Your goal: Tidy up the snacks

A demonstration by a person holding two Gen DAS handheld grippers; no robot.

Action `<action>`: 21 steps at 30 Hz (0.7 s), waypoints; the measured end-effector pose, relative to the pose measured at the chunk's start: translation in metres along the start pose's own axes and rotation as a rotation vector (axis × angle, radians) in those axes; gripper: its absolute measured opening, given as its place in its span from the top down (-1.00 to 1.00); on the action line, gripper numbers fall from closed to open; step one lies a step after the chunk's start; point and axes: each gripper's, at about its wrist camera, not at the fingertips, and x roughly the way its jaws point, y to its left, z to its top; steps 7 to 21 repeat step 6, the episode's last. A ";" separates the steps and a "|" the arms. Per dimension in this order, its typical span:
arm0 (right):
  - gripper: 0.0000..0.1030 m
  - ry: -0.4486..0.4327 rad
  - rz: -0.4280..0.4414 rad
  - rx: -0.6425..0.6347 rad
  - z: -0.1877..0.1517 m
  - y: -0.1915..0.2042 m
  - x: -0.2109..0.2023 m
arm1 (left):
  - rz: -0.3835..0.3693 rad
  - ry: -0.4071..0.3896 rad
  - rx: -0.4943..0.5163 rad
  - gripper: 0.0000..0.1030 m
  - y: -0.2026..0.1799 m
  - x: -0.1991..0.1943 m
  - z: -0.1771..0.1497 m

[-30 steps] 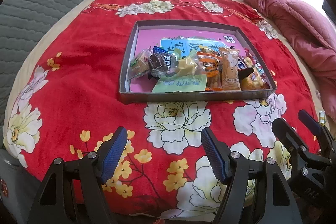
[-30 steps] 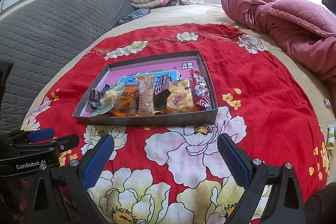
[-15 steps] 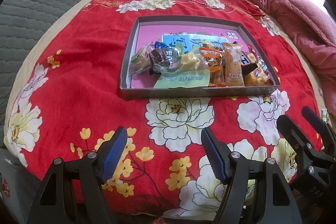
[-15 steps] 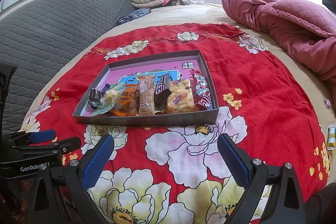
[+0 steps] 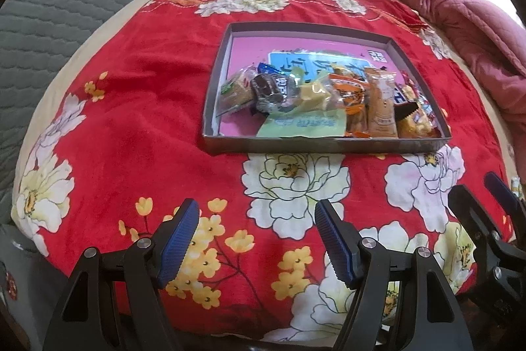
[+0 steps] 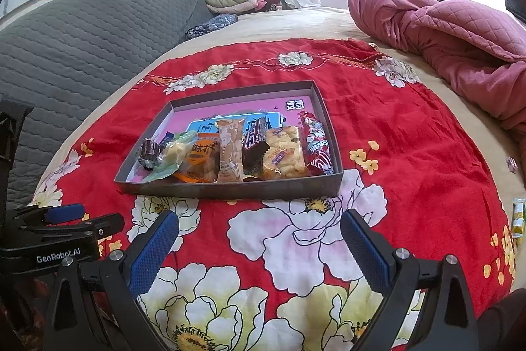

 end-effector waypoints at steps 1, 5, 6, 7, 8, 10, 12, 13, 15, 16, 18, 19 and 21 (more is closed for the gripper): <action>-0.93 0.000 0.000 -0.001 0.000 0.000 0.001 | 0.000 -0.005 -0.005 -0.45 0.002 0.001 0.000; -0.93 0.007 0.006 0.001 -0.001 -0.001 0.007 | -0.011 -0.027 -0.023 -0.45 0.011 0.006 0.006; -0.93 0.011 0.012 0.006 -0.001 -0.002 0.009 | -0.015 -0.037 -0.032 -0.45 0.015 0.007 0.008; -0.93 0.011 0.012 0.006 -0.001 -0.002 0.009 | -0.015 -0.037 -0.032 -0.45 0.015 0.007 0.008; -0.93 0.011 0.012 0.006 -0.001 -0.002 0.009 | -0.015 -0.037 -0.032 -0.45 0.015 0.007 0.008; -0.93 0.011 0.012 0.006 -0.001 -0.002 0.009 | -0.015 -0.037 -0.032 -0.45 0.015 0.007 0.008; -0.93 0.011 0.012 0.006 -0.001 -0.002 0.009 | -0.015 -0.037 -0.032 -0.45 0.015 0.007 0.008; -0.93 0.011 0.012 0.006 -0.001 -0.002 0.009 | -0.015 -0.037 -0.032 -0.45 0.015 0.007 0.008; -0.93 0.011 0.012 0.006 -0.001 -0.002 0.009 | -0.015 -0.037 -0.032 -0.45 0.015 0.007 0.008; -0.93 0.011 0.012 0.006 -0.001 -0.002 0.009 | -0.015 -0.037 -0.032 -0.45 0.015 0.007 0.008; -0.93 0.011 0.012 0.006 -0.001 -0.002 0.009 | -0.015 -0.037 -0.032 -0.45 0.015 0.007 0.008; -0.93 0.011 0.012 0.006 -0.001 -0.002 0.009 | -0.015 -0.037 -0.032 -0.45 0.015 0.007 0.008; -0.93 0.011 0.012 0.006 -0.001 -0.002 0.009 | -0.015 -0.037 -0.032 -0.45 0.015 0.007 0.008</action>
